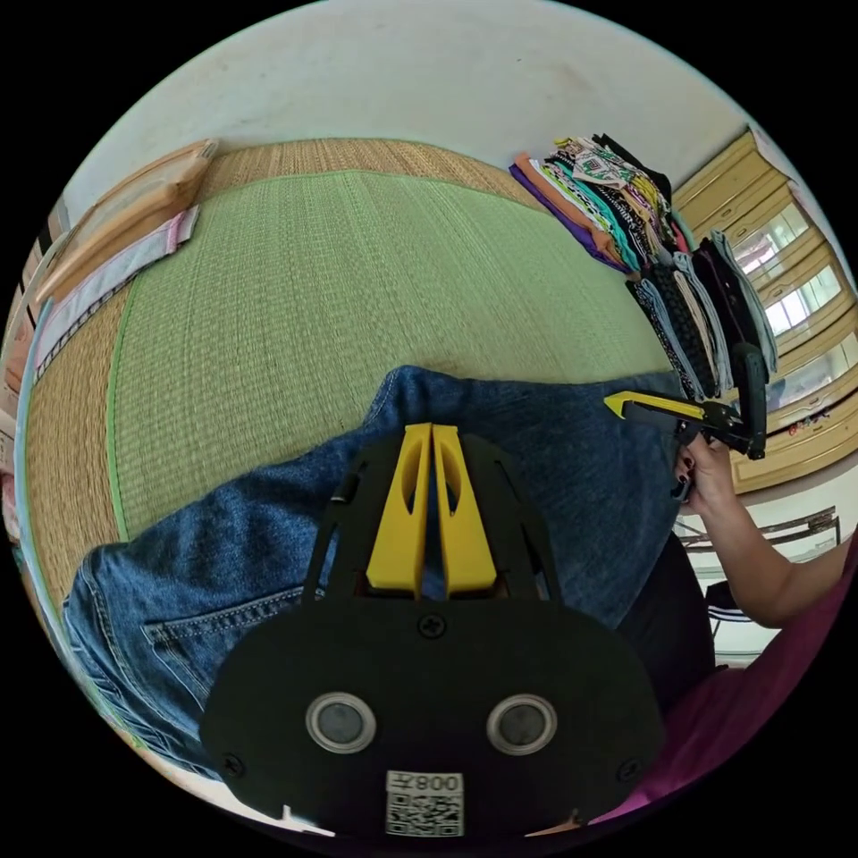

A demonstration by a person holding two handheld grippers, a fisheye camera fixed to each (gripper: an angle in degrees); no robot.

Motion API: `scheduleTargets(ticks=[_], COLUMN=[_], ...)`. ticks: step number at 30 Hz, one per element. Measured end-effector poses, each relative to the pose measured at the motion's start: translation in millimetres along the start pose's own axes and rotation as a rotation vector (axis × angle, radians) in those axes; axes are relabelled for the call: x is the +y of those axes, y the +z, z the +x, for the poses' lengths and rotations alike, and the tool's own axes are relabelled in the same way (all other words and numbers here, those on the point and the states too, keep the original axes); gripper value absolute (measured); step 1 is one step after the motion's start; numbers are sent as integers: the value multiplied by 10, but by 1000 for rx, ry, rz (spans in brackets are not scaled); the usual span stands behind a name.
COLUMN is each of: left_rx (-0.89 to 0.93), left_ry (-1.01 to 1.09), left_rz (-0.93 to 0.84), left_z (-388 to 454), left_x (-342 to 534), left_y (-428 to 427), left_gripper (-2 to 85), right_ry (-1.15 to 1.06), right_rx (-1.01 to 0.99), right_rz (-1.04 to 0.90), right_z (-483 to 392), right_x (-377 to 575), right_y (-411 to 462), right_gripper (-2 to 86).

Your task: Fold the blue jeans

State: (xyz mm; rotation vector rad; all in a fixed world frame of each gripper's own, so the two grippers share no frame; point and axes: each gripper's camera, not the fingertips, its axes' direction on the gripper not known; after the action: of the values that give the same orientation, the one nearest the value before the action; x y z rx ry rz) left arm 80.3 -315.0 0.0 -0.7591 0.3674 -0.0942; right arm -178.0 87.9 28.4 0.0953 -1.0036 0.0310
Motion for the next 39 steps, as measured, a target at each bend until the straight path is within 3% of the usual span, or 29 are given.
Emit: scheduleTargets(ticks=[4,12,16,22,28,39], left_rx=[73,217,135,42,46,106], left_ry=[23,124,228,305,252,379], left_rz=[25,-116,-241,-252,-289,-302], left_z=[354,1300,1836,2309,2620,3706], left_x=[58,374,567,551,462,282], left_y=[103,653,1050,1375,1653,2220], left_gripper=[1,1,0,0,0,0], right_ry=[28,70,96,102,168,691], right_rx=[-16,-37,-28,14,-55,-53], right_rz=[35,-18,-64,-82,-46,318], right_z=[87,302,435,601,957,3066], right_x=[188,1055,1421,1683,1940,3357], right_y=[-184,-584,-618,-572,-704,-1579], right_gripper=[0,0,0,1,2,56])
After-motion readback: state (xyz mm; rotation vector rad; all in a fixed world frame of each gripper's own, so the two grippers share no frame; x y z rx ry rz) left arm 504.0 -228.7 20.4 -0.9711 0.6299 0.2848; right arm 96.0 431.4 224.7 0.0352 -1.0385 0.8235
